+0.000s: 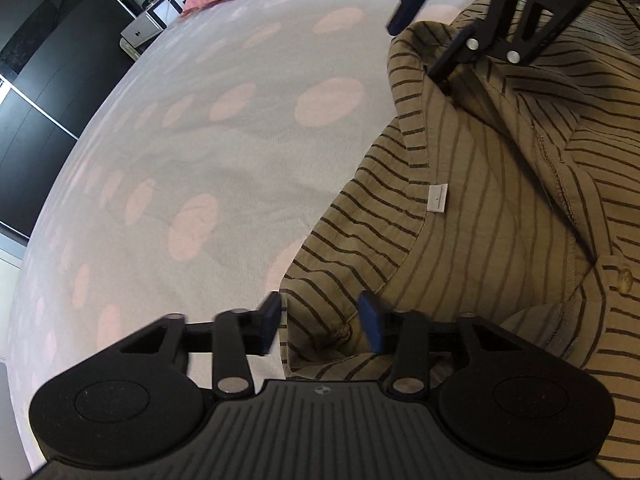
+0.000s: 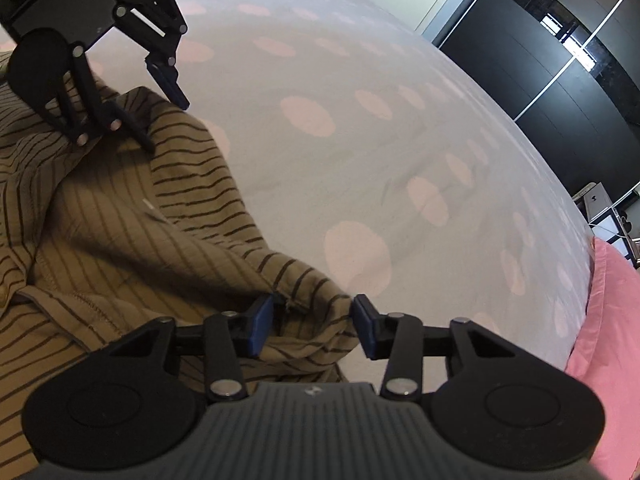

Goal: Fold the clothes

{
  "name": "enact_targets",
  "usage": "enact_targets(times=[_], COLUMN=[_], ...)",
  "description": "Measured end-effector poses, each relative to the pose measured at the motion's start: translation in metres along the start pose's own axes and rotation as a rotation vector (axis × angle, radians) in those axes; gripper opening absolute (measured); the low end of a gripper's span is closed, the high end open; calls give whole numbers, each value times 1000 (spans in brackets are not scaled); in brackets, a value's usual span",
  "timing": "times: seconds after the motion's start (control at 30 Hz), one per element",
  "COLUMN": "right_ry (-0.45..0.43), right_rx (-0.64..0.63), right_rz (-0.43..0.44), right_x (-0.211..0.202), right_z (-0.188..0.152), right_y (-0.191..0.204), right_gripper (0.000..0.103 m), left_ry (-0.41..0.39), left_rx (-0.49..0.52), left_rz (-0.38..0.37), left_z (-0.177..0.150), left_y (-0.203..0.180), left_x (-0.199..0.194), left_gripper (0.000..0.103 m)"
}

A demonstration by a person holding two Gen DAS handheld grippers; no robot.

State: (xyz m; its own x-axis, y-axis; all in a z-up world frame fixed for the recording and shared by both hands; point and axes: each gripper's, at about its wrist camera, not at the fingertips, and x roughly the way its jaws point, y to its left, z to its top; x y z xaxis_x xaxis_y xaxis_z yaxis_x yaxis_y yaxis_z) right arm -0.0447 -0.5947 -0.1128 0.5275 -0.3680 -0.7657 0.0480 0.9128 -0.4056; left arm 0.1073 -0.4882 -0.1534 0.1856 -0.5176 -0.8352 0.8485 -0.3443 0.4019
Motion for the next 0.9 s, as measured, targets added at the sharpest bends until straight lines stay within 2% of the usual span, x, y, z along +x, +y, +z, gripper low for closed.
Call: enact_targets(times=[0.07, 0.17, 0.23, 0.37, 0.5, 0.57, 0.63, 0.67, 0.73, 0.83, 0.9], right_ry=[-1, -8, -16, -47, -66, -65, -54, -41, -11, 41, 64], right_rx=[-7, 9, 23, 63, 107, 135, 170, 179, 186, 248, 294], right_rz=[-3, -2, -5, -17, -7, -6, -19, -38, -89, -112, -114], right_x=[-3, -10, -16, -33, -43, -40, -33, -28, -14, 9, 18], right_z=[-2, -5, -8, -17, -24, -23, -20, -19, -15, -13, -14], right_y=[2, 1, 1, -1, -1, -2, -4, -4, -1, -2, -3], right_gripper=[22, 9, 3, 3, 2, 2, 3, 3, 3, 4, 10], left_ry=[-6, -15, -19, -61, -118, -107, -65, -44, -12, 17, 15], left_rx=[-3, -14, -44, -187, -347, -413, -498, -520, -533, -613, -636], left_rz=[-4, -10, -4, 17, -22, -43, -80, -75, -8, 17, 43], left_z=[-2, -4, -8, -23, -40, -43, -43, -42, -38, -39, -41], left_y=[-1, -1, 2, 16, 37, 46, 58, 61, 64, 74, 76], left_x=[-1, -5, -11, -37, -62, -64, -58, -55, -46, -30, -25], left_gripper=[15, 4, 2, 0, 0, 0, 0, 0, 0, 0, 0])
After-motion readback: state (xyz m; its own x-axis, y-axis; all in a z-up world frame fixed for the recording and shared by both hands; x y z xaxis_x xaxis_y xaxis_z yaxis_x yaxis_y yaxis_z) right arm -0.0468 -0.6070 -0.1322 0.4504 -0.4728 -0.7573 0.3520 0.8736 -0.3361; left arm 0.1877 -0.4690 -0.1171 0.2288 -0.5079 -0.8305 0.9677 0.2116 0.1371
